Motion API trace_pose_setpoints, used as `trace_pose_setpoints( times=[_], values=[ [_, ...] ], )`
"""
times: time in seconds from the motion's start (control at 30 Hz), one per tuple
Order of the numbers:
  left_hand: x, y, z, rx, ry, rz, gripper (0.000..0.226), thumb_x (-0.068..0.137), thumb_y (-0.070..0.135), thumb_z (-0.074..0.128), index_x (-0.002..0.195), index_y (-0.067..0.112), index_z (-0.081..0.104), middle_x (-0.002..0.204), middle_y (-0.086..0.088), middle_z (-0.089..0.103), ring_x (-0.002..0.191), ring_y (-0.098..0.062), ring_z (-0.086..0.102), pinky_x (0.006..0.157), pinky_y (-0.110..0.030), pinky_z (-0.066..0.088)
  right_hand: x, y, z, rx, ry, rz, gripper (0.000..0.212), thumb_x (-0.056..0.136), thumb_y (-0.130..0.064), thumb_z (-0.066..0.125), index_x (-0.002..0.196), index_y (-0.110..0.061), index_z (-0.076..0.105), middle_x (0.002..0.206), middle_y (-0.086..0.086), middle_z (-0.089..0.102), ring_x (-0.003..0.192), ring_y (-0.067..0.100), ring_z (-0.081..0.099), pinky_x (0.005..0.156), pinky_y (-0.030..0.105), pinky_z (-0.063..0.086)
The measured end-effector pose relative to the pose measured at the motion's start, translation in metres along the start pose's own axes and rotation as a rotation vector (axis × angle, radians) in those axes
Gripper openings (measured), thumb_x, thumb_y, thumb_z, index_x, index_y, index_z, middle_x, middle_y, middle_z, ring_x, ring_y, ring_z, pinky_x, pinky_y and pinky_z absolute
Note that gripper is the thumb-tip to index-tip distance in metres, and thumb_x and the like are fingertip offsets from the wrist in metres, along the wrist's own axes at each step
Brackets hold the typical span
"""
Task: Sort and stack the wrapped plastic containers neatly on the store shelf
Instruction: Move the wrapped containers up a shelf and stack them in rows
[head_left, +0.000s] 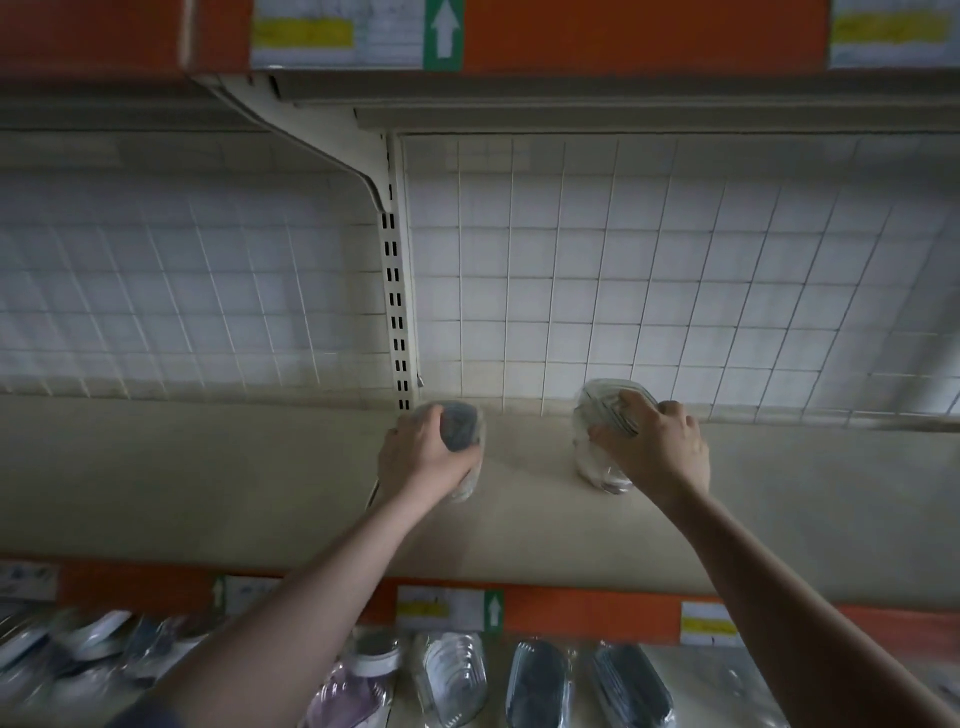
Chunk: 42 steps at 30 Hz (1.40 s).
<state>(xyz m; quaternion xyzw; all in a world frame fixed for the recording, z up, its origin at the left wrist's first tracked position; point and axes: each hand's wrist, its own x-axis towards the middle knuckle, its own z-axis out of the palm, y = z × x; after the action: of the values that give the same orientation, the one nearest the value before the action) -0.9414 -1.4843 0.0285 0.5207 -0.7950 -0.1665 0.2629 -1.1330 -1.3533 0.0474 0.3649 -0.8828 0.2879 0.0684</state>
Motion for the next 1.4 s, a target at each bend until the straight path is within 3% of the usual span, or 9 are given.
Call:
trace_pose_setpoints(
  times=[0.17, 0.63, 1.03, 1.4],
  values=[
    [-0.022, -0.007, -0.023, 0.004, 0.011, 0.051, 0.069, 0.075, 0.052, 0.062, 0.136, 0.031, 0.04, 0.13, -0.006, 0.045, 0.119, -0.028, 0.045, 0.094, -0.034, 0.041, -0.04, -0.011, -0.007, 0.009, 0.021, 0.007, 0.054, 0.077, -0.054, 0.061, 0.125, -0.03, 0.052, 0.117, 0.012, 0.051, 0.111, 0.033, 0.046, 0.094, 0.039, 0.038],
    [-0.143, -0.025, -0.062, -0.022, 0.128, 0.048, 0.066, 0.074, 0.047, 0.063, 0.133, 0.025, 0.045, 0.124, -0.009, 0.051, 0.112, -0.028, 0.05, 0.093, -0.035, 0.042, -0.148, 0.01, -0.034, 0.015, -0.031, -0.062, 0.056, 0.077, -0.056, 0.059, 0.127, -0.031, 0.051, 0.119, 0.014, 0.05, 0.107, 0.034, 0.047, 0.09, 0.038, 0.038],
    [-0.26, -0.04, -0.024, 0.0, 0.073, 0.031, 0.069, 0.074, 0.051, 0.063, 0.134, 0.026, 0.041, 0.131, -0.009, 0.049, 0.117, -0.03, 0.049, 0.091, -0.041, 0.047, -0.259, 0.078, -0.046, -0.022, -0.089, -0.039, 0.059, 0.078, -0.06, 0.056, 0.128, -0.031, 0.048, 0.123, 0.013, 0.048, 0.11, 0.033, 0.046, 0.093, 0.04, 0.038],
    [-0.259, -0.07, 0.046, 0.023, -0.08, 0.006, 0.073, 0.077, 0.05, 0.066, 0.139, 0.023, 0.038, 0.134, -0.01, 0.045, 0.119, -0.028, 0.047, 0.092, -0.035, 0.041, -0.268, 0.113, 0.008, -0.082, -0.175, 0.009, 0.061, 0.079, -0.06, 0.058, 0.129, -0.027, 0.047, 0.123, 0.014, 0.048, 0.111, 0.033, 0.046, 0.092, 0.04, 0.038]
  ],
)
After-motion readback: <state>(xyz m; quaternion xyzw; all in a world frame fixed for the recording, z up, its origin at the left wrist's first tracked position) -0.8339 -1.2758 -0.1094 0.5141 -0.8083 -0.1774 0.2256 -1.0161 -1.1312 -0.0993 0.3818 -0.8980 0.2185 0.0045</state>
